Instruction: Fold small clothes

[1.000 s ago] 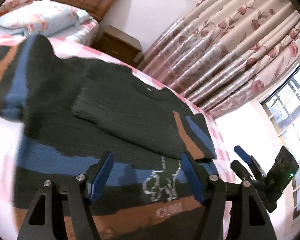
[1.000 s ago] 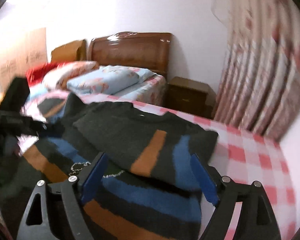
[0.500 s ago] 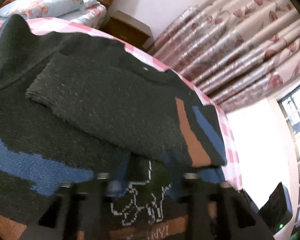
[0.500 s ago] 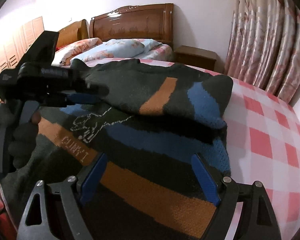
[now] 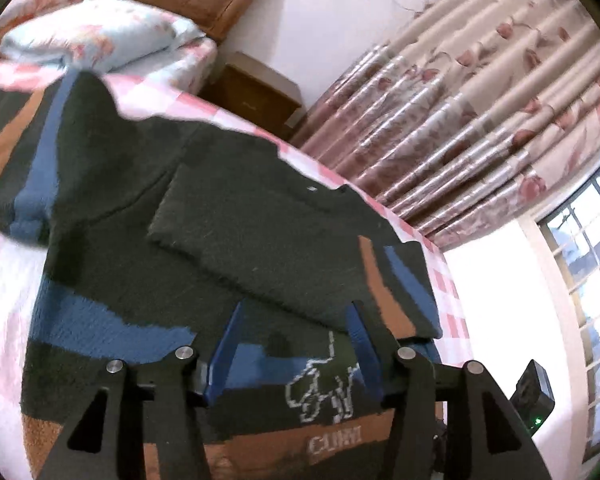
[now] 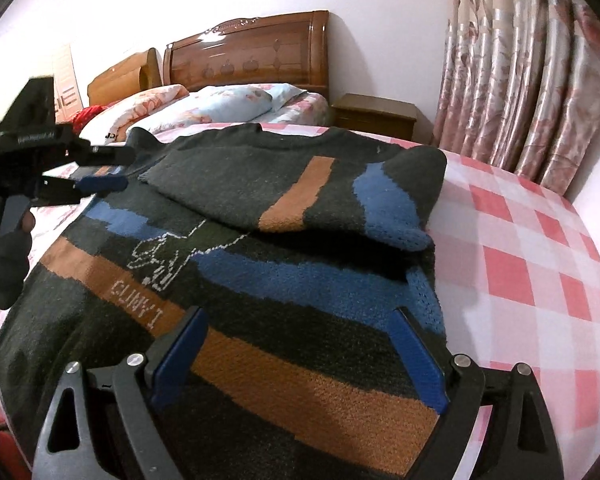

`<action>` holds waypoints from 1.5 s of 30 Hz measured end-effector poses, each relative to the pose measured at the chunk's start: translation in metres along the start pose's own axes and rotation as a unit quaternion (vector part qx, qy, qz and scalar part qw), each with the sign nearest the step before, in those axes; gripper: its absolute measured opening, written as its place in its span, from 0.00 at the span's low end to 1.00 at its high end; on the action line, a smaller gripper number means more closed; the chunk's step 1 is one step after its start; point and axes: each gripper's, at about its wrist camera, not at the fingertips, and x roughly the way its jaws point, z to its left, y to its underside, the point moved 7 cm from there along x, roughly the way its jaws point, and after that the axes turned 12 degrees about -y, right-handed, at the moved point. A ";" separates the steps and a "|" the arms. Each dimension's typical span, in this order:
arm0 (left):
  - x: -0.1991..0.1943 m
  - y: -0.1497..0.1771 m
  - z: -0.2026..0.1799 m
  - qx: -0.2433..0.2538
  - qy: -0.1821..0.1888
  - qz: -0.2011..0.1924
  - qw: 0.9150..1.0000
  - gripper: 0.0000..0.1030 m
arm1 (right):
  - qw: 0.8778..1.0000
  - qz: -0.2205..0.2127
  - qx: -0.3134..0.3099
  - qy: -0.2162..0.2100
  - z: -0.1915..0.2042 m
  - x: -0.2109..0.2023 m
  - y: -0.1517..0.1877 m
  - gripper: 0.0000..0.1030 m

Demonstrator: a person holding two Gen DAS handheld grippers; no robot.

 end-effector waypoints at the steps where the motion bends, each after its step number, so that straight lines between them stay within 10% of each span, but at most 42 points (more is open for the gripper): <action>1: 0.002 0.001 0.003 0.001 -0.002 0.001 1.000 0.53 | 1.000 0.001 0.002 0.002 -0.001 0.001 0.000 1.00; 15: 0.047 -0.042 0.048 -0.141 -0.026 -0.017 0.990 0.51 | 0.999 0.011 0.022 0.028 -0.012 0.009 0.000 1.00; 17: 0.051 -0.044 0.047 -0.137 -0.039 -0.022 0.990 0.36 | 0.999 0.004 0.029 0.033 -0.016 0.006 0.000 1.00; 18: 0.059 -0.042 0.046 -0.133 -0.037 -0.009 0.990 0.03 | 0.999 0.001 0.032 0.035 -0.016 0.005 -0.001 1.00; 28: -0.014 -0.024 0.042 -0.050 -0.044 -0.122 0.990 0.06 | 0.987 -0.045 0.135 0.077 -0.056 -0.015 0.000 1.00; 36: 0.019 -0.006 0.056 -0.062 0.032 -0.058 0.996 0.07 | 0.979 0.003 0.148 0.139 -0.069 -0.002 0.002 1.00; 45: 0.026 -0.003 0.040 -0.025 0.005 -0.063 0.998 0.08 | 0.964 0.006 0.174 0.203 -0.107 0.003 -0.023 1.00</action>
